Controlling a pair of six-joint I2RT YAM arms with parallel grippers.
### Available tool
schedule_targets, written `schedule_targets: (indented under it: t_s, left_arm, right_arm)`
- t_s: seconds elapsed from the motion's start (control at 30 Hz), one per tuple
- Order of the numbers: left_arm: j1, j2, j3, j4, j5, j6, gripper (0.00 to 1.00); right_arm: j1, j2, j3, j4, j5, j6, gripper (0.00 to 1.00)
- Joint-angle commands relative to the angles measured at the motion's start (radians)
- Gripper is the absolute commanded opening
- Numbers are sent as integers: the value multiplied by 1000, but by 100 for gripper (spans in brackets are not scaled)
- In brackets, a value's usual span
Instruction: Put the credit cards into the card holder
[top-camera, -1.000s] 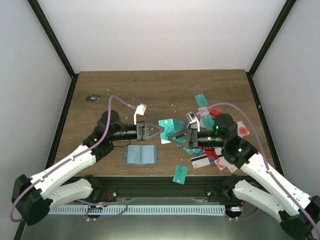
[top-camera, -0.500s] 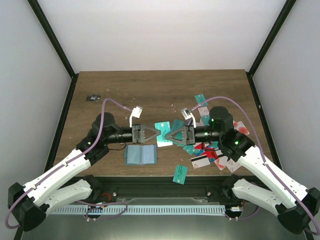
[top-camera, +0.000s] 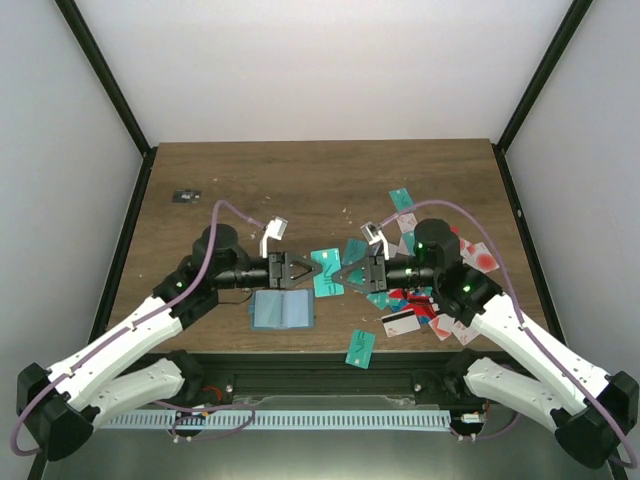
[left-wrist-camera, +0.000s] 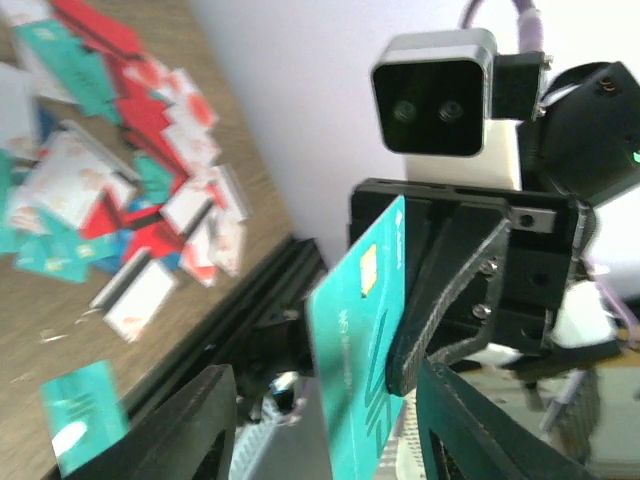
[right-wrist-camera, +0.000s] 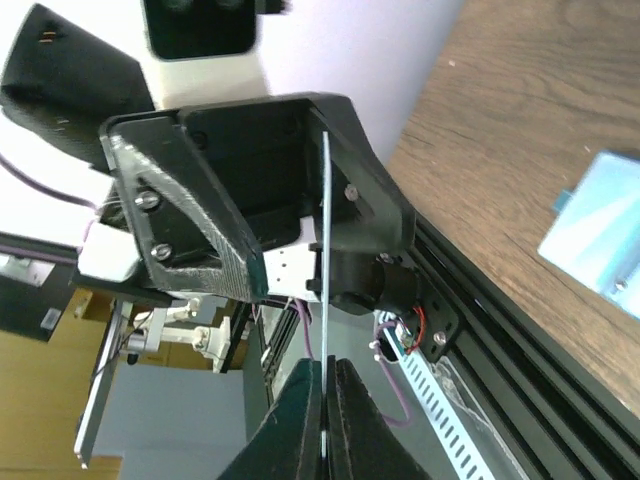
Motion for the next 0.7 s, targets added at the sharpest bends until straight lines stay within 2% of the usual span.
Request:
schedule_targets:
  t_s: [0.0, 0.1, 0.27, 0.47, 0.67]
  left_arm:
    - [5, 13, 71, -349, -194, 142, 56]
    - [16, 27, 82, -516, -323, 181, 55]
    - [73, 41, 77, -692, -475, 210, 47]
    - [190, 86, 40, -739, -480, 280, 41]
    - [271, 185, 13, -734, -458, 333, 39]
  right_arm:
    - [-1, 10, -76, 30, 52, 47, 1]
    - [1, 37, -137, 67, 81, 86, 1]
    - [23, 133, -228, 192, 109, 146, 1]
    - [122, 371, -201, 308, 127, 159, 1]
    - [146, 600, -133, 417, 80, 162, 1]
